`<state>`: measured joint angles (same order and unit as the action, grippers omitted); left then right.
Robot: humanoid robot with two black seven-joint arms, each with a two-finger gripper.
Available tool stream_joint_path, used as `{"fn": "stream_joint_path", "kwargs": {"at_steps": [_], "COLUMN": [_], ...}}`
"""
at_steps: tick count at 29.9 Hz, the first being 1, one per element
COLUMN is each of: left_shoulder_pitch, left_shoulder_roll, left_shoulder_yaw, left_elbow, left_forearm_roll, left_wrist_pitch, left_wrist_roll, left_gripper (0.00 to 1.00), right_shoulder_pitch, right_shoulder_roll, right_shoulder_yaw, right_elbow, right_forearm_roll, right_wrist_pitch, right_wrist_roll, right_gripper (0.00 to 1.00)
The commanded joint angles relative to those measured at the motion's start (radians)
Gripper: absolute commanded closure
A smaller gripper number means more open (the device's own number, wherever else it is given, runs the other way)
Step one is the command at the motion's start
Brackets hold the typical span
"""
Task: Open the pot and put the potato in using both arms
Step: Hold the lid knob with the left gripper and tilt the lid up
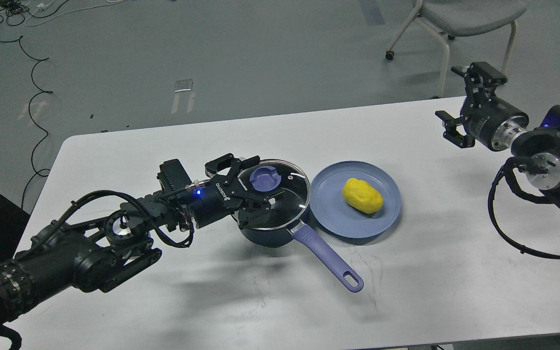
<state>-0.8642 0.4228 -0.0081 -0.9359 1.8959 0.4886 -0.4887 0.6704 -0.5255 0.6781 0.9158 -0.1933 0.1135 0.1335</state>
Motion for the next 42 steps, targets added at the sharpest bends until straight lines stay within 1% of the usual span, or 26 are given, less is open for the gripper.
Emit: {"fn": "stream_joint_path", "kwargs": {"at_steps": [1, 5, 7, 8, 17, 22, 24, 25, 27, 28, 29, 31, 36, 42], "left_shoulder_pitch": [0.001, 0.002, 0.002, 0.004, 0.004, 0.005, 0.005, 0.005, 0.005, 0.005, 0.005, 0.008, 0.011, 0.008], "left_shoulder_roll": [0.001, -0.001, 0.001, 0.001, 0.001, 0.001, 0.001, -0.001, -0.001, -0.001, -0.001, -0.002, -0.001, -0.001], "left_shoulder_yaw": [0.000, 0.000, 0.000, 0.000, 0.030, 0.030, 0.030, 0.030, 0.030, 0.030, 0.030, 0.030, 0.030, 0.030], "left_elbow": [0.009, 0.011, 0.011, 0.011, 0.011, 0.011, 0.011, 0.011, 0.012, 0.014, 0.017, 0.020, 0.020, 0.020], "left_forearm_roll": [0.000, 0.000, -0.001, -0.001, -0.005, -0.006, -0.006, -0.006, -0.006, -0.006, -0.008, -0.011, -0.012, -0.012], "left_wrist_pitch": [0.000, 0.000, 0.000, 0.000, 0.000, 0.000, 0.000, 0.000, 0.000, 0.000, 0.000, 0.000, 0.000, 0.000], "left_wrist_roll": [0.000, 0.000, 0.000, 0.000, 0.000, 0.000, 0.000, 0.000, 0.000, 0.000, 0.000, 0.000, 0.000, 0.000], "left_gripper": [0.03, 0.05, 0.10, 0.11, 0.11, 0.14, 0.19, 0.24, 0.26, 0.30, 0.37, 0.45, 0.47, 0.47], "right_shoulder_pitch": [0.000, -0.003, -0.006, -0.006, -0.011, -0.012, -0.012, -0.012, -0.012, -0.012, -0.014, -0.014, -0.022, -0.026], "right_shoulder_roll": [-0.002, -0.001, -0.001, -0.001, 0.001, 0.001, 0.001, 0.002, 0.002, 0.002, 0.002, 0.002, 0.001, 0.001], "right_shoulder_yaw": [0.000, 0.000, 0.000, 0.000, -0.002, -0.002, -0.002, -0.002, -0.002, -0.002, -0.002, -0.002, -0.002, -0.003], "right_elbow": [0.000, -0.008, -0.008, -0.008, -0.023, -0.023, -0.026, -0.029, -0.029, -0.031, -0.031, -0.031, -0.031, -0.029], "right_forearm_roll": [0.000, 0.000, 0.000, 0.000, 0.000, 0.000, 0.000, 0.000, 0.000, 0.000, 0.000, 0.000, -0.001, -0.001], "right_wrist_pitch": [-0.002, 0.000, 0.000, 0.000, -0.002, 0.000, 0.000, 0.000, 0.000, 0.000, -0.002, 0.000, -0.002, 0.000], "right_wrist_roll": [0.000, 0.002, 0.002, 0.002, 0.003, 0.003, 0.003, 0.003, 0.003, 0.003, 0.003, 0.003, 0.003, 0.003], "right_gripper": [0.00, 0.00, 0.00, 0.00, 0.00, 0.00, 0.00, 0.00, 0.00, 0.00, 0.00, 0.00, 0.00, 0.00]}}
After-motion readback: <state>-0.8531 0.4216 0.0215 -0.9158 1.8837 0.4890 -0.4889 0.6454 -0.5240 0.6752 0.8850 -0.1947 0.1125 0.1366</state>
